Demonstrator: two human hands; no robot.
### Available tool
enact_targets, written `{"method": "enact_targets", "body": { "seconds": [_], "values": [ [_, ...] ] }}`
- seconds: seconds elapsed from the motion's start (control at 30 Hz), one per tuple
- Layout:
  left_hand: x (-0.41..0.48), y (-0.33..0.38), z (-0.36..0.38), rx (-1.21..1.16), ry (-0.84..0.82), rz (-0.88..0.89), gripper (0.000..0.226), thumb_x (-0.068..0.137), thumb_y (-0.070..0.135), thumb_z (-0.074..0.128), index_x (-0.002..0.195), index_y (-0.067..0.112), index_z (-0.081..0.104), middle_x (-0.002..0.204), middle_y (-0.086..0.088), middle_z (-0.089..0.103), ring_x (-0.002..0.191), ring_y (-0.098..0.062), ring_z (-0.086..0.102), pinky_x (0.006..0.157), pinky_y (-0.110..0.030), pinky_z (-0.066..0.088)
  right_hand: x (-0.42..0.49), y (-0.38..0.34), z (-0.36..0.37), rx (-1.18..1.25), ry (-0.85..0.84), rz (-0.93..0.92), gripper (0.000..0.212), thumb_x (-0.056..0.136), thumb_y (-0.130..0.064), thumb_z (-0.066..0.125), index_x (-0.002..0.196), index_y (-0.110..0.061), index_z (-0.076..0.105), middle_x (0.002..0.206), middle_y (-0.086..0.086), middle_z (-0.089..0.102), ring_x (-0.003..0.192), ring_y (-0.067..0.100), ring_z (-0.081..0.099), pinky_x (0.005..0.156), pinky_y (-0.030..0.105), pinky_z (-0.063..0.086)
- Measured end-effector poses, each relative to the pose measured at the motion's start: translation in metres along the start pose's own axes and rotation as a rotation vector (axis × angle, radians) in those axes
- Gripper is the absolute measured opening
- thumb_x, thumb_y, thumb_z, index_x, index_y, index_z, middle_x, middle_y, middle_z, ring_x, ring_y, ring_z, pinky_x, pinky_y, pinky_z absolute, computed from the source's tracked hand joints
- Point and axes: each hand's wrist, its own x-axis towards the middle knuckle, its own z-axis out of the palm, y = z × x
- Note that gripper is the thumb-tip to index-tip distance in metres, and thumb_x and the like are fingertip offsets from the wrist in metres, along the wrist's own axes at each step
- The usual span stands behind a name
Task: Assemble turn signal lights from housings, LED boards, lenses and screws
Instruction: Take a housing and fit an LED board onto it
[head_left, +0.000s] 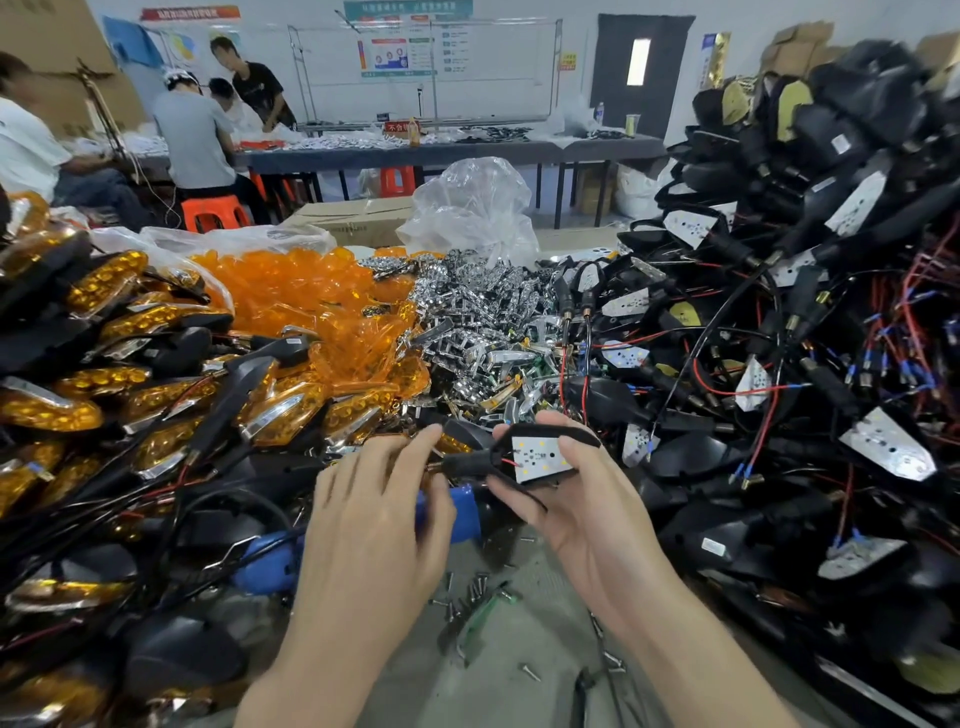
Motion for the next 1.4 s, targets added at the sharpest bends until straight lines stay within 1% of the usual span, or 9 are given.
{"method": "enact_targets", "body": {
  "seconds": [0.07,0.13,0.37,0.57,0.8,1.03,1.2,1.3,1.4],
  "values": [
    [-0.002,0.007,0.0,-0.122,-0.017,0.077,0.04,0.098,0.038,0.043,0.134,0.024,0.054,0.127,0.001,0.051,0.112,-0.018,0.052,0.099,-0.028,0.037,0.0,0.001,-0.001,0.016,0.007,0.0,0.026,0.106,-0.008,0.041,0.111,-0.011,0.066,0.116,0.028,0.072,0.099,0.035,0.074,0.072,0.038,0.063],
    [-0.005,0.012,0.001,-0.178,-0.04,0.145,0.037,0.099,0.038,0.045,0.133,0.028,0.054,0.136,-0.001,0.047,0.116,-0.019,0.051,0.099,-0.029,0.041,0.0,0.002,-0.001,0.037,-0.008,-0.001,0.027,0.106,-0.008,0.04,0.11,-0.01,0.066,0.114,0.028,0.072,0.095,0.033,0.075,0.072,0.037,0.062],
    [-0.008,0.01,0.008,-0.077,-0.106,0.26,0.042,0.103,0.04,0.042,0.142,0.031,0.052,0.149,-0.006,0.044,0.133,-0.026,0.045,0.106,-0.04,0.039,0.001,0.006,-0.003,0.014,-0.034,0.017,0.031,0.108,-0.011,0.038,0.116,-0.014,0.068,0.112,0.018,0.076,0.087,0.023,0.075,0.07,0.031,0.061],
    [-0.007,0.014,0.012,0.03,-0.134,0.219,0.045,0.101,0.041,0.038,0.144,0.03,0.049,0.144,-0.004,0.05,0.131,-0.027,0.048,0.103,-0.044,0.044,0.004,0.006,-0.004,0.002,-0.025,0.069,0.033,0.106,-0.009,0.039,0.126,-0.008,0.066,0.113,0.02,0.075,0.088,0.024,0.074,0.067,0.031,0.06],
    [-0.007,0.014,0.012,0.096,-0.086,0.217,0.045,0.1,0.042,0.04,0.142,0.031,0.049,0.134,-0.003,0.055,0.118,-0.029,0.053,0.091,-0.042,0.044,0.0,0.003,-0.001,-0.003,-0.043,0.088,0.035,0.105,-0.008,0.041,0.11,-0.005,0.075,0.116,0.024,0.074,0.093,0.032,0.075,0.062,0.031,0.059],
    [-0.007,0.017,0.009,0.091,-0.024,0.214,0.045,0.097,0.038,0.043,0.141,0.031,0.051,0.128,-0.002,0.059,0.11,-0.028,0.055,0.085,-0.042,0.045,-0.004,0.004,0.0,-0.094,-0.086,0.088,0.034,0.105,-0.009,0.04,0.121,-0.002,0.069,0.121,0.023,0.072,0.114,0.04,0.069,0.078,0.036,0.063],
    [-0.007,0.016,0.006,0.068,0.001,0.21,0.045,0.097,0.037,0.043,0.14,0.028,0.054,0.125,-0.002,0.061,0.109,-0.027,0.057,0.084,-0.041,0.044,-0.005,0.003,0.004,-0.082,-0.098,0.112,0.033,0.105,-0.008,0.041,0.124,-0.002,0.067,0.123,0.021,0.072,0.104,0.031,0.072,0.07,0.032,0.062],
    [-0.007,0.015,0.006,0.029,0.012,0.209,0.045,0.096,0.037,0.045,0.14,0.029,0.052,0.126,0.0,0.06,0.11,-0.026,0.055,0.087,-0.038,0.041,-0.006,0.002,0.003,-0.082,-0.112,0.102,0.034,0.105,-0.009,0.042,0.126,-0.004,0.068,0.123,0.02,0.072,0.108,0.032,0.071,0.074,0.033,0.062],
    [-0.008,0.015,0.007,-0.009,0.01,0.197,0.043,0.096,0.038,0.046,0.138,0.03,0.049,0.127,0.002,0.058,0.112,-0.022,0.053,0.09,-0.034,0.038,-0.007,0.002,0.003,-0.072,-0.137,0.101,0.035,0.105,-0.009,0.041,0.123,-0.004,0.071,0.124,0.021,0.072,0.101,0.03,0.074,0.074,0.032,0.062]
  ]
}}
